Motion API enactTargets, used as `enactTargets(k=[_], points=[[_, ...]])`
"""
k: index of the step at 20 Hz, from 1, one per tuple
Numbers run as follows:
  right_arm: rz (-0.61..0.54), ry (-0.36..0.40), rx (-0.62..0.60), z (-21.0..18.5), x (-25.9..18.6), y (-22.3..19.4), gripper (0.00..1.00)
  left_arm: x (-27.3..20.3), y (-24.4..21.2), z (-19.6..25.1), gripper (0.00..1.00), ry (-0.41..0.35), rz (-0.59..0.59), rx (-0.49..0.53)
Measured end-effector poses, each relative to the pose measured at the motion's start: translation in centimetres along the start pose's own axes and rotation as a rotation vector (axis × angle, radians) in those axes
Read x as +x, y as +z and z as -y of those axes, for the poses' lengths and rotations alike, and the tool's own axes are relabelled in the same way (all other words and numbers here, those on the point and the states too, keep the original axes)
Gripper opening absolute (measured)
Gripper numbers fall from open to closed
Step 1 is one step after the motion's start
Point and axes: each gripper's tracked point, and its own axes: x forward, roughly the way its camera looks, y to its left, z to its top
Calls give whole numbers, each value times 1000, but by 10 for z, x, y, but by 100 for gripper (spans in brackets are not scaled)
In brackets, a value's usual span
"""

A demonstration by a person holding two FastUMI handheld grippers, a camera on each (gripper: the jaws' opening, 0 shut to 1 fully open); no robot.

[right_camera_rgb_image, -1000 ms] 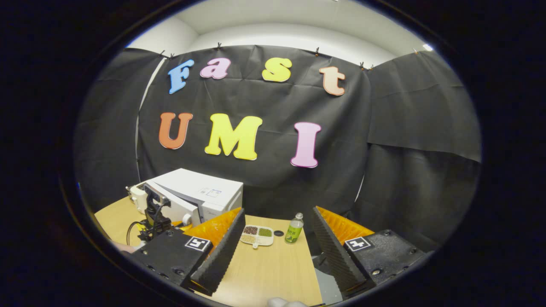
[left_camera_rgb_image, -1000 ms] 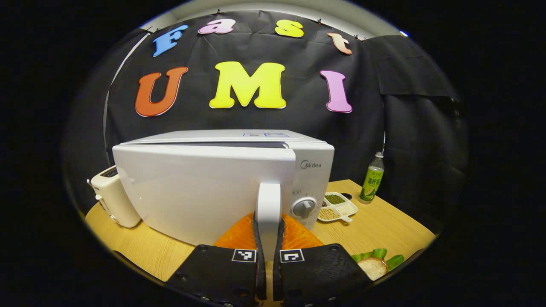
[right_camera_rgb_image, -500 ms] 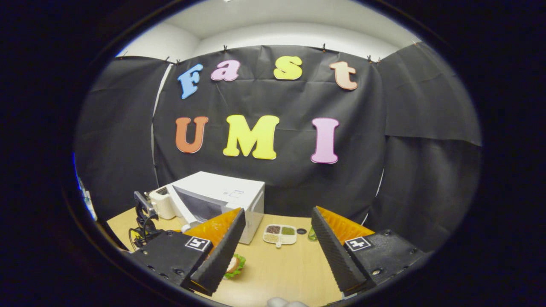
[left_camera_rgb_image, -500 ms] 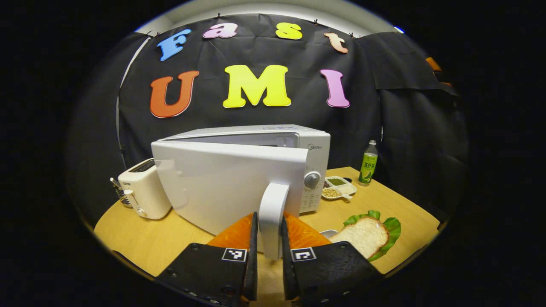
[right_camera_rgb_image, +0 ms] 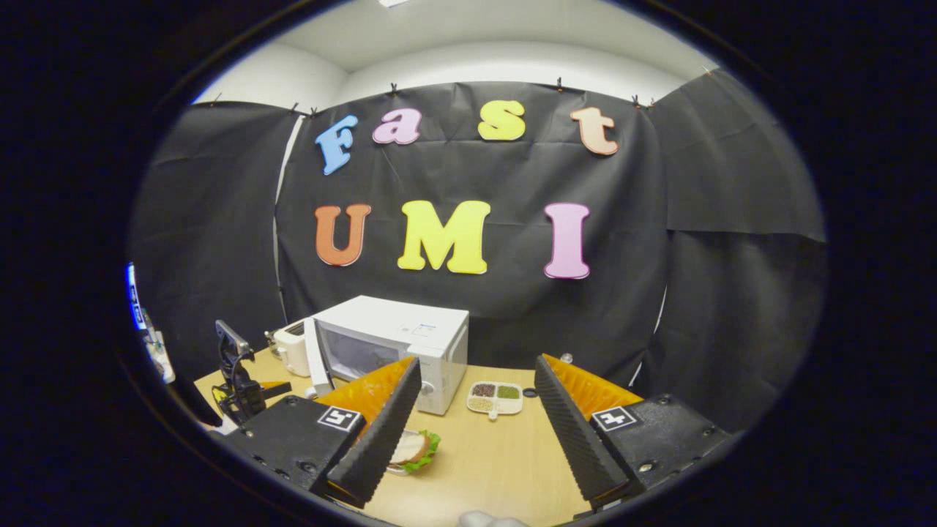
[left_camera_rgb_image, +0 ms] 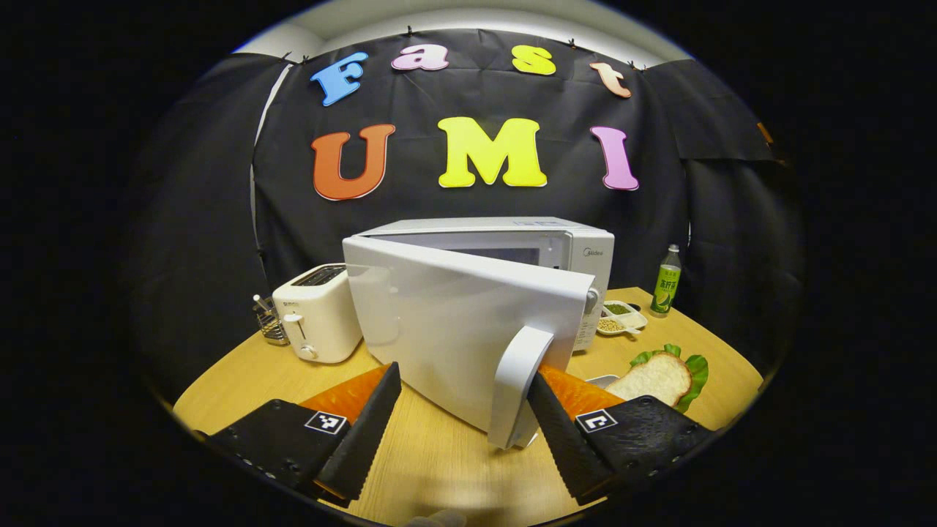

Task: Open the microwave oven with the left hand, put the food in, and close the microwave oven.

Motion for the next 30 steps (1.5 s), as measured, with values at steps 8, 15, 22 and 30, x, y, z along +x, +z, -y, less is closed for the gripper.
enactTargets(k=[8,15,22,30], points=[[-38,25,31,-12,7,-20,99,-40,-16,-72,97,126,-33,21],[-71,75,29,-36,18,-42,100,-68,-28,-125,97,193,-66,-5],[-117,102,40,-51,27,-59,93,-79,-37,-151,97,191,-80,-82],[-137,130,45,-58,42,-68,99,-115,-47,-216,97,343,-83,-70]])
